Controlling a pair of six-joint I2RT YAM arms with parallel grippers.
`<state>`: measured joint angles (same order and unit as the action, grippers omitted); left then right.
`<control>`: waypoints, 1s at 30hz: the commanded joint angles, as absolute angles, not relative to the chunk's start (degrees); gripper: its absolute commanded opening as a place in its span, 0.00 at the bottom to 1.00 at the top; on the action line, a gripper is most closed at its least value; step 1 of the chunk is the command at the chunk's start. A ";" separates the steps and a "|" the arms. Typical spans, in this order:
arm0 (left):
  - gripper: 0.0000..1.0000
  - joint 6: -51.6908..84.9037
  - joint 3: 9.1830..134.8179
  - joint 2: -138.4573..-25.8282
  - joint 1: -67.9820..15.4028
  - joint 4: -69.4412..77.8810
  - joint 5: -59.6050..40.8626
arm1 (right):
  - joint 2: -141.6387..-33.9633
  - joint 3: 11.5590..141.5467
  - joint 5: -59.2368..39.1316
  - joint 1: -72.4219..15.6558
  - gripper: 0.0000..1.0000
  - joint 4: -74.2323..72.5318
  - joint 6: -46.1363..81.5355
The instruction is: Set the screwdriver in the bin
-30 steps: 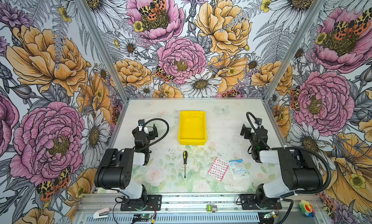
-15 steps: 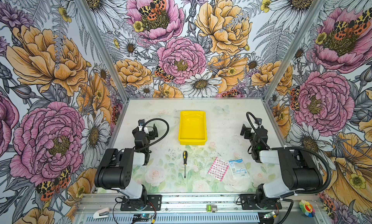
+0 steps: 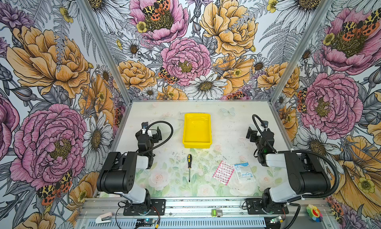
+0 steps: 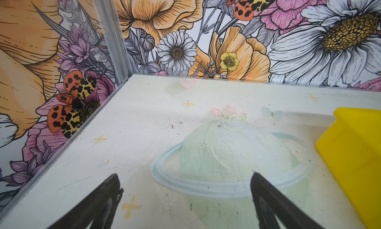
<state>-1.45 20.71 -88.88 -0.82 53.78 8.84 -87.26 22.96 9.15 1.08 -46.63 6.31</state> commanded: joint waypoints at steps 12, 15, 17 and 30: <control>0.99 3.59 28.21 -77.44 -0.48 29.67 14.06 | -73.51 30.06 13.80 -1.34 1.00 -25.00 7.68; 0.99 3.50 33.63 -74.22 -3.43 15.13 19.10 | -67.82 33.75 19.68 -3.78 0.99 -14.13 14.88; 0.99 3.56 37.11 -72.90 -5.98 7.65 22.05 | -65.53 37.55 22.52 -5.78 0.99 -2.64 22.50; 0.99 19.48 56.41 -71.26 -13.65 -30.52 7.59 | -67.70 49.04 14.05 -23.31 0.99 16.02 21.77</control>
<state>14.09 53.98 -70.61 -11.99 -17.21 12.19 -67.18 46.44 18.13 -20.88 12.64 24.93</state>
